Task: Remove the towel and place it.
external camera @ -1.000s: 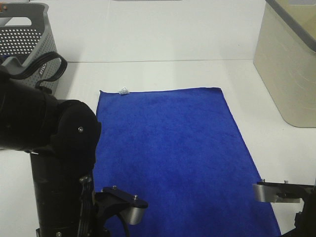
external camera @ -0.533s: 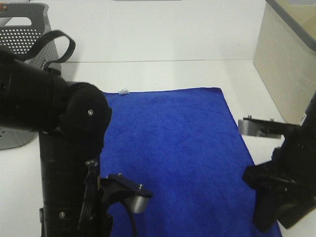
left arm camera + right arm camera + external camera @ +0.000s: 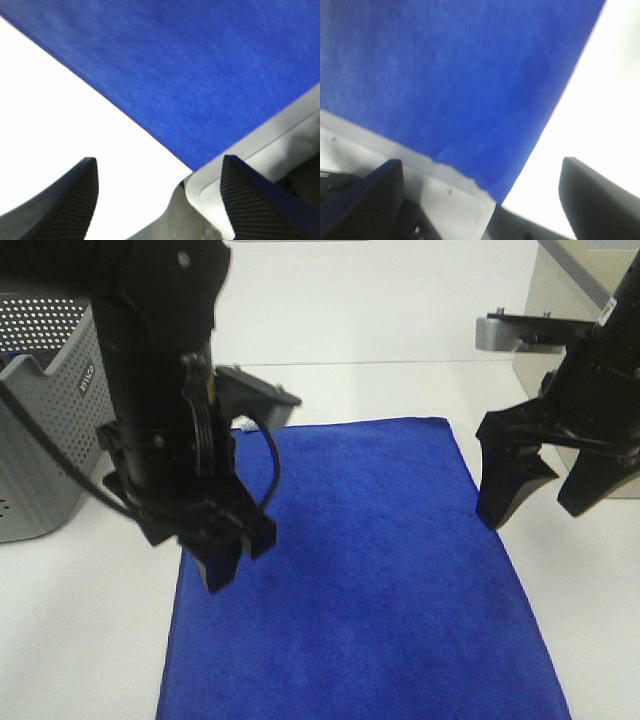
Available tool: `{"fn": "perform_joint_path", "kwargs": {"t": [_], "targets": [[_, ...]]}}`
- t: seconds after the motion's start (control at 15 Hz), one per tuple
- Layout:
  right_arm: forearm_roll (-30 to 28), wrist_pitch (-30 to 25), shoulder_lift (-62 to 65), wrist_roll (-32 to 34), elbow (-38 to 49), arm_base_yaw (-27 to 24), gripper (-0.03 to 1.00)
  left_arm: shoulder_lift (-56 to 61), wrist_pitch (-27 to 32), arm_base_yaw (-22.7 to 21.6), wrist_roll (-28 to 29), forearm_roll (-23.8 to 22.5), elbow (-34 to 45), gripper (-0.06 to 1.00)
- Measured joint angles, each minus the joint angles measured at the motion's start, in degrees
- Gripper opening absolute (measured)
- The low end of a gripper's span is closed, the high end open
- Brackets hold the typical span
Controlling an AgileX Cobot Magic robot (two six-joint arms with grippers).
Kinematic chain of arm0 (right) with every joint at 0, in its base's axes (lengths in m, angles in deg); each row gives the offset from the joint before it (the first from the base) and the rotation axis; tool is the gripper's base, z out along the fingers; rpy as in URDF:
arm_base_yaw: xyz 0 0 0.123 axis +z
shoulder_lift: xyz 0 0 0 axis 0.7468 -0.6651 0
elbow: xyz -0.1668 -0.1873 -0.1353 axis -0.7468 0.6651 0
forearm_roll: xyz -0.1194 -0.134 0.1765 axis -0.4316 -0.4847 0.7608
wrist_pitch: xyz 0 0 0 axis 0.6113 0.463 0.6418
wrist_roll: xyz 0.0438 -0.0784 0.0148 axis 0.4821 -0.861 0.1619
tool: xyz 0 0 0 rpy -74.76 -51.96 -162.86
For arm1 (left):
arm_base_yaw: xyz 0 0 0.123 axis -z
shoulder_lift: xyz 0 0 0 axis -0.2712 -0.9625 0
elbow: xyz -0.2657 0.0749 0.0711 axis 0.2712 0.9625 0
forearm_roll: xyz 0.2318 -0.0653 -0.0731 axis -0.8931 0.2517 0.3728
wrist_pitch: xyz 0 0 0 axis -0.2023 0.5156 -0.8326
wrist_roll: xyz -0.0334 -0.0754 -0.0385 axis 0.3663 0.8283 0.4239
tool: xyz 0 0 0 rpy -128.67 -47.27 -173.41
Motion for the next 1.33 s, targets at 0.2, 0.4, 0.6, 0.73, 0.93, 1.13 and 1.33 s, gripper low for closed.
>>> {"fn": "perform_joint_path", "kwargs": {"t": [0.2,0.4,0.6,0.73,0.93,1.13,1.33], "targets": [[-1.72,0.34,-3.44,0.11,-8.31,0.00,0.83,-0.11,-2.81,-11.63,-0.80,3.50,-6.47,0.65],[-1.83,0.06,-11.17,-2.01,-18.28,-0.29,0.83,-2.29,-6.99,-22.00,-3.44,9.51,-11.46,0.65],[1.60,-2.64,-19.82,-4.53,-30.77,-4.70,0.83,-7.85,-8.37,-26.07,-6.65,12.83,-15.99,0.66],[5.39,-4.01,-25.67,-7.10,-38.22,-7.68,0.83,-12.43,-9.45,-26.70,-6.99,13.41,-18.74,0.66],[8.31,-5.16,-33.46,-10.03,-46.70,-8.02,0.83,-19.54,-11.57,-26.70,-6.99,13.75,-22.46,0.66],[8.14,-5.16,-40.16,-10.66,-52.48,-8.02,0.83,-25.27,-14.04,-26.70,-6.99,13.87,-27.04,0.66],[7.62,-5.21,-45.49,-11.40,-55.29,-8.37,0.83,-28.99,-15.53,-26.70,-6.99,13.18,-31.63,0.66]]}}
